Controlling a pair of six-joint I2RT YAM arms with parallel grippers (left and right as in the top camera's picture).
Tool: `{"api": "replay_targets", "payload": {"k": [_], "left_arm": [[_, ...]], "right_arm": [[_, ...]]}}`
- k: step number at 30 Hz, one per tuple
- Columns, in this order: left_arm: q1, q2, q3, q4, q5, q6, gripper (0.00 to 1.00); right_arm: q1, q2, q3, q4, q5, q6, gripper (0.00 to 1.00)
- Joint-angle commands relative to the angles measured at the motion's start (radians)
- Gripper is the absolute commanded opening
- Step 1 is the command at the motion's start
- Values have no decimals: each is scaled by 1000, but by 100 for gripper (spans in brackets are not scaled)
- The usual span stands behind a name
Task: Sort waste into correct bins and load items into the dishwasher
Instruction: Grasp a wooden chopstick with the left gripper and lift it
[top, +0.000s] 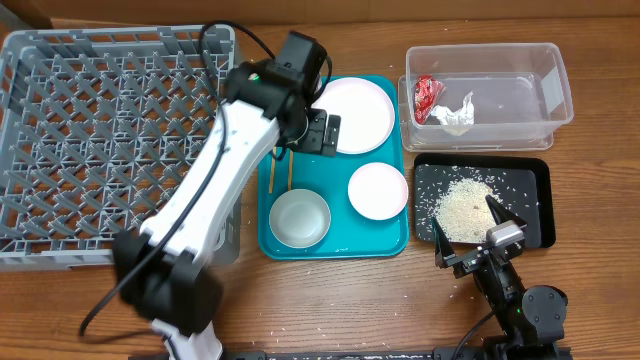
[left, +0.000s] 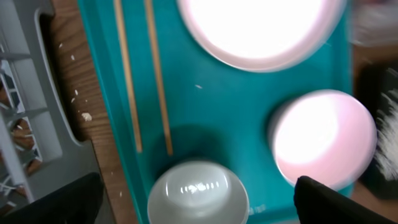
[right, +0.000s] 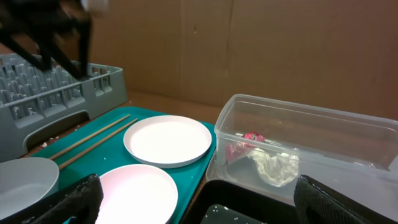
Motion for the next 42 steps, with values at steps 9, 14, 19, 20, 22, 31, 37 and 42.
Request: {"api": "replay_targets", "payload": {"k": [9,14,19,20,22,31,37,42], "left_arm": [[104,338,-2,154,142,-32,51],[103,406,-2,182,141,-13,53],[104,454,-2,177,119,-13,18],[104,454,-2,167,119,-14,6],[107,448,15,137,123,-14,4],[204,320,313,-160,122,8,4],[282,154,364,-231,38,102,4],[347,119,350,-280,-149,137,4]], "right_arm": [[-1,-12,-11,8,8,-1,100],[-1,-12,-11,8,8,-1,100],[-2,-12,-11,8,8,-1,100],[-2,-12,-11,8,8,-1,100],[-2,-12,-11,8,8,-1,100],[-1,-12,-11,8,8,-1,100],[-2,-12,-11,8,8,-1,100],[-2,-12,-11,8,8,0,100]]}}
